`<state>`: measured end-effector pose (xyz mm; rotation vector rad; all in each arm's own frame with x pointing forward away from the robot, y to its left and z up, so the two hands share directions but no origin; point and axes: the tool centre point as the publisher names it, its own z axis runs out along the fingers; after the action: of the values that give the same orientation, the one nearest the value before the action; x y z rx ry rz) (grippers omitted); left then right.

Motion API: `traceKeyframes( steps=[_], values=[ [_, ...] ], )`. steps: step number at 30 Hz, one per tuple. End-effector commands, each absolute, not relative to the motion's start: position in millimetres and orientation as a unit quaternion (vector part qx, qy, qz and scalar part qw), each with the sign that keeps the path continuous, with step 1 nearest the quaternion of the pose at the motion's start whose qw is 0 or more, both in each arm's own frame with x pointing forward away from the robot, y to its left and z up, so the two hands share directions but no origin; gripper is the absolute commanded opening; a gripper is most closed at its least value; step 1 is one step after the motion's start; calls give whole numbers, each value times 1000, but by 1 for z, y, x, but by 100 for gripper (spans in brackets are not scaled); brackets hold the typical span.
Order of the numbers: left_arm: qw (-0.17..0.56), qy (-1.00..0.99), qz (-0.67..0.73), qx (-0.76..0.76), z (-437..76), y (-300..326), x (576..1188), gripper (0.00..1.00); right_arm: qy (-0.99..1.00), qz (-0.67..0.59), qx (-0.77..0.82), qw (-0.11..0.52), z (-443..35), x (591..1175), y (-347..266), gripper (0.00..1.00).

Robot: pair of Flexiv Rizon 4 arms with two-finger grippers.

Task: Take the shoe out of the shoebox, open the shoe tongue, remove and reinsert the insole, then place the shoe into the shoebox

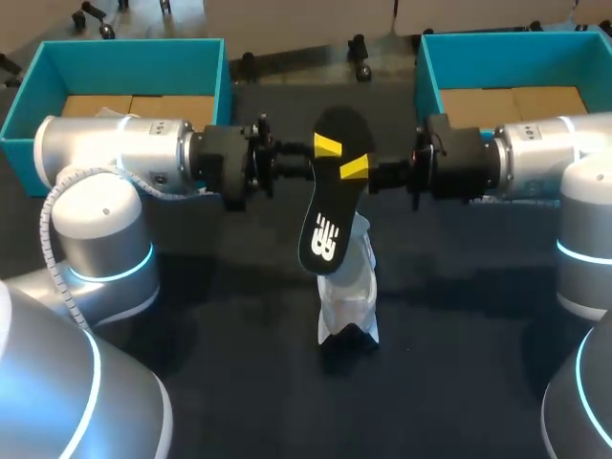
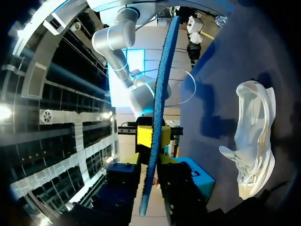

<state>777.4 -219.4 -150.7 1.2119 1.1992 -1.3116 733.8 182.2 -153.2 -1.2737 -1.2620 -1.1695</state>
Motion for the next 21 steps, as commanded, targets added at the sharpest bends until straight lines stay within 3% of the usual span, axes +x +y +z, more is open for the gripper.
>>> traceKeyframes(
  steps=[1, 9, 10, 11, 12, 21],
  values=[
    [474, 494, -534, 496, -153, -219, 775, 6, -518, -479, -522, 480, -155, 735, 185, 0],
    [459, 504, -535, 499, -158, -219, 772, 0, -519, -481, -520, 479, -155, 736, 186, 0],
    [456, 505, -536, 500, -160, -218, 771, 0, -518, -482, -523, 475, -154, 735, 186, 18],
    [451, 506, -539, 501, -161, -217, 770, 0, -516, -484, -528, 470, -154, 734, 184, 84],
    [446, 510, -541, 499, -162, -217, 769, 0, -514, -489, -532, 463, -154, 732, 181, 100],
    [410, 525, -556, 498, -168, -201, 758, 0, -520, -509, -555, 404, -160, 721, 154, 100]
  ],
)
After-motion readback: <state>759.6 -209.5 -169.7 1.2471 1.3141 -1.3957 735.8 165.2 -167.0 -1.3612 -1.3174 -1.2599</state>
